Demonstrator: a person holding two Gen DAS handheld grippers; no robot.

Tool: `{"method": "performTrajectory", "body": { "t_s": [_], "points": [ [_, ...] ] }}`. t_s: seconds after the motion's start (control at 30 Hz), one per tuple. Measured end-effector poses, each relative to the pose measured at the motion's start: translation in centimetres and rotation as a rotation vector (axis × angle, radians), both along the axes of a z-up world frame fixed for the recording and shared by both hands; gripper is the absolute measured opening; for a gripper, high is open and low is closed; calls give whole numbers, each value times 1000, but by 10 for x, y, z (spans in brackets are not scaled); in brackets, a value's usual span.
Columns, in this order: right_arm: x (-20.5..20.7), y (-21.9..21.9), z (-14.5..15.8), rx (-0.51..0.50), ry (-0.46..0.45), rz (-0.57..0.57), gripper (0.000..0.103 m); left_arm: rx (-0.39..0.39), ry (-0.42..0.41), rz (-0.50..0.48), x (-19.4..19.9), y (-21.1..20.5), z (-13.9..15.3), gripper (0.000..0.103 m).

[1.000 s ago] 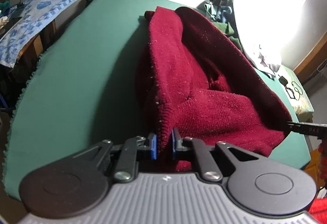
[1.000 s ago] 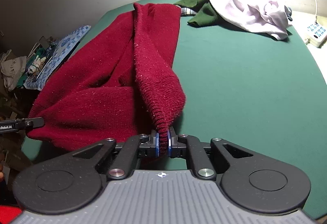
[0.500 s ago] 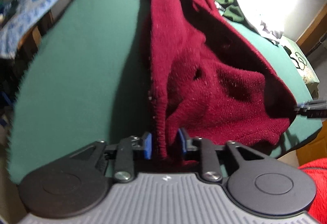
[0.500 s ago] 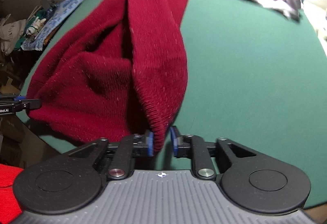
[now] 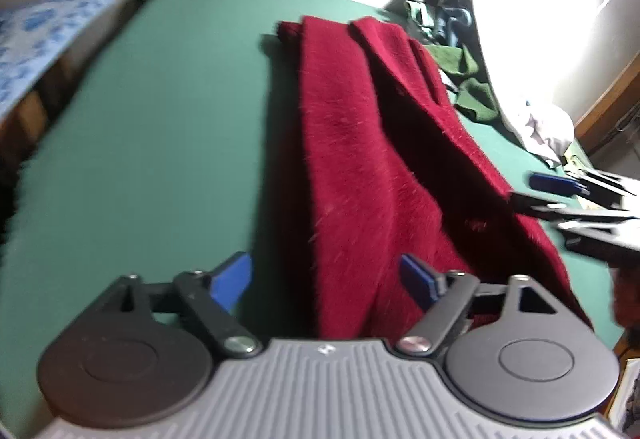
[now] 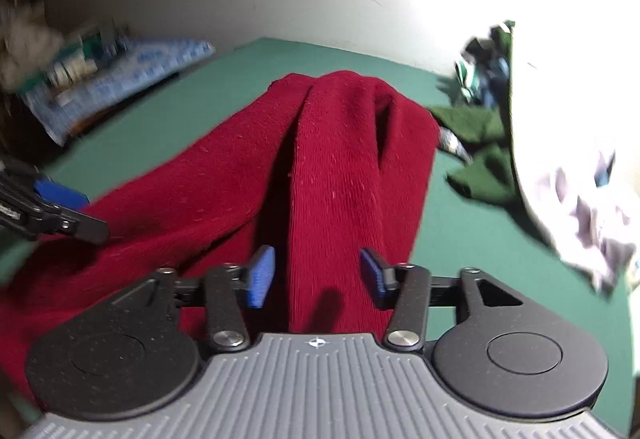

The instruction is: Fold clothes

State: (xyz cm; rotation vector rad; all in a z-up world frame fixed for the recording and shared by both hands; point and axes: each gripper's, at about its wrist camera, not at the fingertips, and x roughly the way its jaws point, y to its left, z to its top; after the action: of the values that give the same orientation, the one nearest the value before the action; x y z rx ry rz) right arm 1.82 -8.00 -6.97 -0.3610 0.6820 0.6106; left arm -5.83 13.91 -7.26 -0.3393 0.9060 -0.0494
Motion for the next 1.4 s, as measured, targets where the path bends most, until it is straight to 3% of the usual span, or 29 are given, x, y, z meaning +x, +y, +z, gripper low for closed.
{"method": "performTrajectory", "body": {
  "t_s": [0.1,0.13,0.17,0.2,0.27,0.37,0.57,0.63,0.83,1.17,1.23,1.33,1.4],
  "points": [
    [8,23,-14,-101,-82,24,50,17,-4,-5,9,-4,-2,76],
    [12,27,-19,-120,-94,28,47,22,-5,-7,12,-5,-2,64],
    [16,31,-23,-137,-102,29,40,28,-6,-9,14,-7,-3,49],
    [21,31,-25,-139,-90,20,23,34,-7,-11,17,-8,-3,45],
    [30,28,-24,-100,-69,-23,4,45,-10,-14,23,-11,-5,30],
    [40,12,-12,-15,-76,-102,4,55,-24,-10,28,-12,-3,24],
    [43,-54,15,175,-65,-294,4,38,-106,76,4,8,23,24],
    [41,-78,20,218,-62,-380,4,44,-122,135,-6,19,28,14],
    [35,-149,22,291,-21,-586,4,57,-119,298,-35,51,30,14],
    [24,-233,-10,313,92,-817,4,100,-31,524,-89,92,13,15],
    [24,-240,-19,288,124,-832,4,108,12,555,-101,97,5,15],
    [22,-237,-30,179,158,-788,9,136,51,558,-115,95,-2,28],
    [20,-226,-30,75,132,-730,28,181,55,529,-120,89,1,38]
  ]
}}
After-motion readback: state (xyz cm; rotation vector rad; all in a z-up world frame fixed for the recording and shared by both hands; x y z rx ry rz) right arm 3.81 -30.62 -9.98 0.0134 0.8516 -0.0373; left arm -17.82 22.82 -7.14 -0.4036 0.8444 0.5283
